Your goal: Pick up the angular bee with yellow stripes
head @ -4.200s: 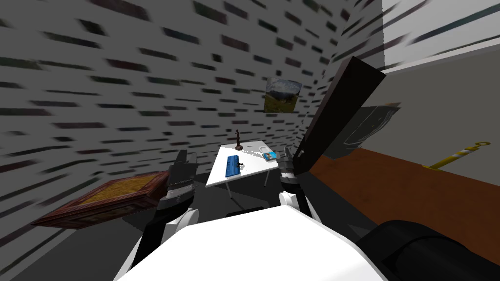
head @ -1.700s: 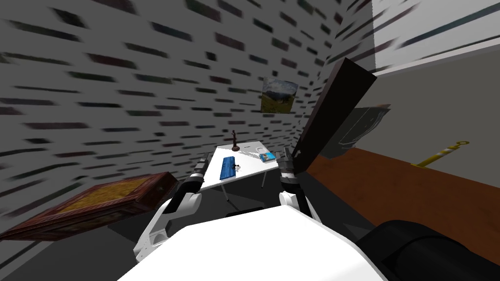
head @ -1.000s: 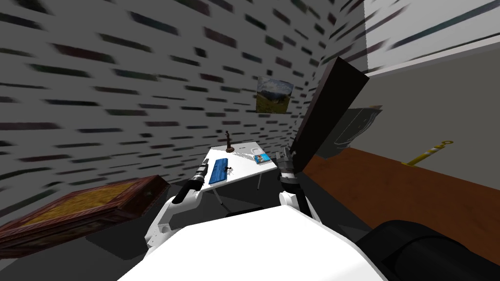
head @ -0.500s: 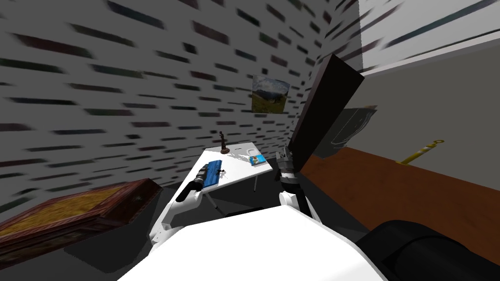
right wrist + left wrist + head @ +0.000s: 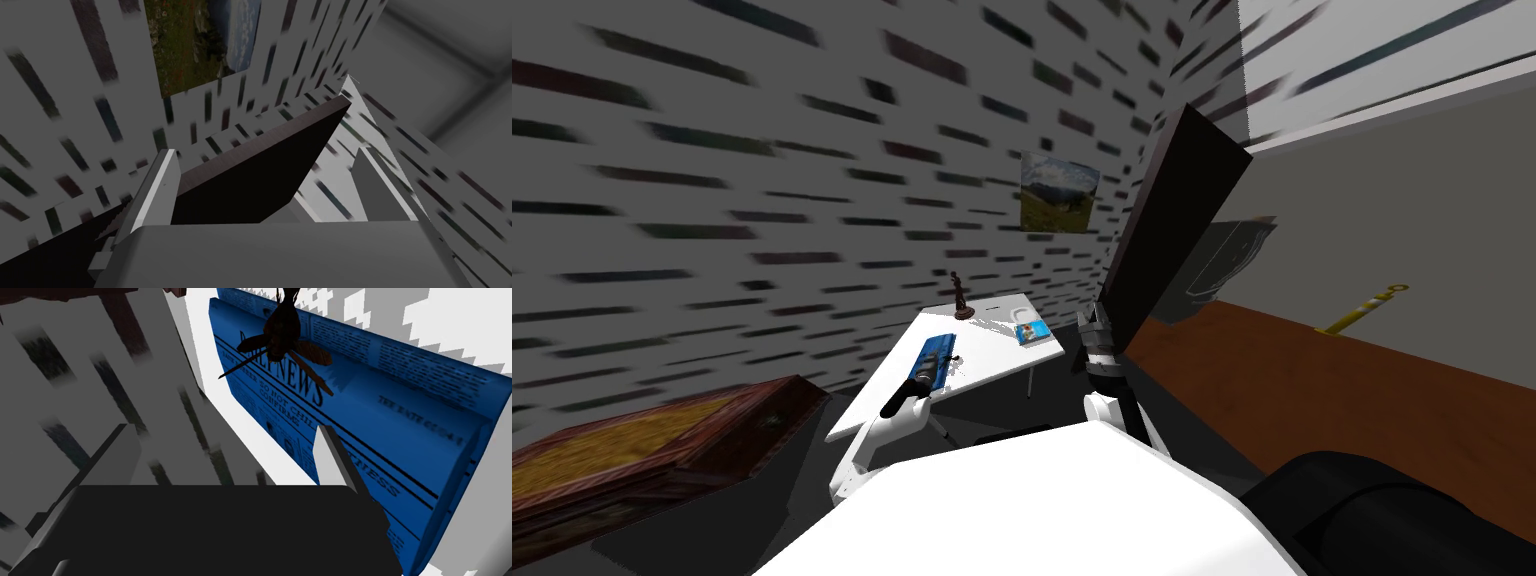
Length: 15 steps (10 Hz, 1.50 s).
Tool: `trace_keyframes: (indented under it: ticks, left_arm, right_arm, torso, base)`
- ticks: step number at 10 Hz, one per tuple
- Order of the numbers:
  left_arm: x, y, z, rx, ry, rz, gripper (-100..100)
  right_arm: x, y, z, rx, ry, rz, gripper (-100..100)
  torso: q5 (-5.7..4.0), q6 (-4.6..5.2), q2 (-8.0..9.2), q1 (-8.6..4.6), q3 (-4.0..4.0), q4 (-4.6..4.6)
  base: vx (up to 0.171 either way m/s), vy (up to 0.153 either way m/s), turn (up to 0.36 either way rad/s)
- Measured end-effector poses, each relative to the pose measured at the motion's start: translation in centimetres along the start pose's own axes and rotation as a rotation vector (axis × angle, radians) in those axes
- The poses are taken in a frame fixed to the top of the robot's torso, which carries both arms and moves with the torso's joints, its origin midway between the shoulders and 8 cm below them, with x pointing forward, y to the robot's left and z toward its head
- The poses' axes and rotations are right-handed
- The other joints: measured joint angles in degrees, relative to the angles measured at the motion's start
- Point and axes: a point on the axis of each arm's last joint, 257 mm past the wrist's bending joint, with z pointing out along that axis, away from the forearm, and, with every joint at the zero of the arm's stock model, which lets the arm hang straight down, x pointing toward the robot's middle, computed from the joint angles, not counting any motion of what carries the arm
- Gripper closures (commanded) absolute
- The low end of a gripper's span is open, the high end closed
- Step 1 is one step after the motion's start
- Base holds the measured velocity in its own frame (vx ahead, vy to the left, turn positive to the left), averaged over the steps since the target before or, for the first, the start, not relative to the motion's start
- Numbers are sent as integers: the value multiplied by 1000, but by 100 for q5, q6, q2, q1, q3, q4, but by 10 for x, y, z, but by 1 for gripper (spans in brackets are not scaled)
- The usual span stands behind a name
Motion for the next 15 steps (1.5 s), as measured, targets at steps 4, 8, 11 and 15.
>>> trace_keyframes:
  ticks: [4, 8, 11, 15]
  left_arm:
    - [12, 24, 2, -62, 11, -34, -100]
    - [13, 32, 7, -67, 12, -35, 100]
    - [13, 30, 7, -63, 12, -35, 100]
    - [13, 27, 4, -61, 12, -35, 0]
  right_arm:
    - [0, 0, 0, 0, 0, 0, 0]
    - [0, 0, 0, 0, 0, 0, 0]
    - [0, 0, 0, 0, 0, 0, 0]
    - [0, 0, 0, 0, 0, 0, 0]
  torso:
    - [6, -1, 34, 33, 19, 7]
    - [3, 2, 32, 36, 22, 15]
    - [6, -1, 40, 36, 23, 10]
    - [5, -1, 51, 33, 29, 12]
  base:
    - [34, -16, -2]
    - [27, 9, 1]
    - [0, 0, 0]
    - [-14, -4, -2]
